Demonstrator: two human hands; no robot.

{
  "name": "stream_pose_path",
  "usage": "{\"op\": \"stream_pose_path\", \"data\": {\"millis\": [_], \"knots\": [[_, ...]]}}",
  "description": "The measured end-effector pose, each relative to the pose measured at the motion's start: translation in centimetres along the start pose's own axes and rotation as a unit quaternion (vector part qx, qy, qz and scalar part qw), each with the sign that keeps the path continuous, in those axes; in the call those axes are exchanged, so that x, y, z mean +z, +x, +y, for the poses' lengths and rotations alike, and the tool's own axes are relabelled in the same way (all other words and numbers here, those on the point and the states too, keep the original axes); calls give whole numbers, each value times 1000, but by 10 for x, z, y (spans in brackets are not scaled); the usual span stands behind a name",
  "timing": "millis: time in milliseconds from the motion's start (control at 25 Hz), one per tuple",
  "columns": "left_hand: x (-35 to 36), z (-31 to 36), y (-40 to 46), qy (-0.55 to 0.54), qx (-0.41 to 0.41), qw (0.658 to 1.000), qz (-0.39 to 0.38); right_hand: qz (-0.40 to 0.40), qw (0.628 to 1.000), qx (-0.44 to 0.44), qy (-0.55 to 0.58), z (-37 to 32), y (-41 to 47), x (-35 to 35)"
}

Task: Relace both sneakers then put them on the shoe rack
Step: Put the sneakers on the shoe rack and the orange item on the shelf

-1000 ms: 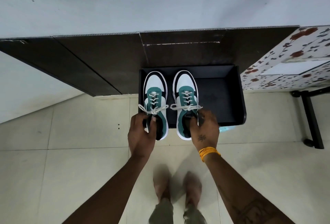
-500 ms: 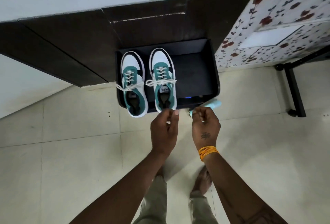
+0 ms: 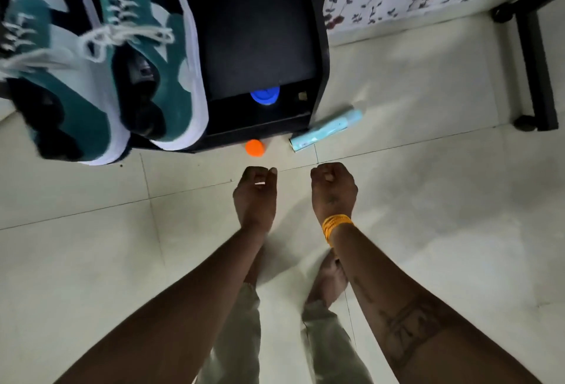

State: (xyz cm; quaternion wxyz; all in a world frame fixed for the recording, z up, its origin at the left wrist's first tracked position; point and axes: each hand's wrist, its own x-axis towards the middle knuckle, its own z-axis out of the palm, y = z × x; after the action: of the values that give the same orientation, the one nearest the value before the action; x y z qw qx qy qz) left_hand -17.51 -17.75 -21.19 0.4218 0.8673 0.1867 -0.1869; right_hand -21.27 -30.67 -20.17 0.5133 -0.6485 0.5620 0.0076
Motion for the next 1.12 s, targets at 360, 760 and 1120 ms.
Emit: {"op": "stream_pose_path", "data": {"millis": [360, 760, 1120], "knots": [[96, -106, 149, 68, -37, 996, 53, -40, 988, 148, 26, 99, 161, 129], [120, -139, 200, 89, 50, 993, 59, -41, 972, 211, 93, 113, 231, 186], [105, -107, 164, 77, 134, 988, -5, -2, 948, 244, 204, 105, 193, 150]]}}
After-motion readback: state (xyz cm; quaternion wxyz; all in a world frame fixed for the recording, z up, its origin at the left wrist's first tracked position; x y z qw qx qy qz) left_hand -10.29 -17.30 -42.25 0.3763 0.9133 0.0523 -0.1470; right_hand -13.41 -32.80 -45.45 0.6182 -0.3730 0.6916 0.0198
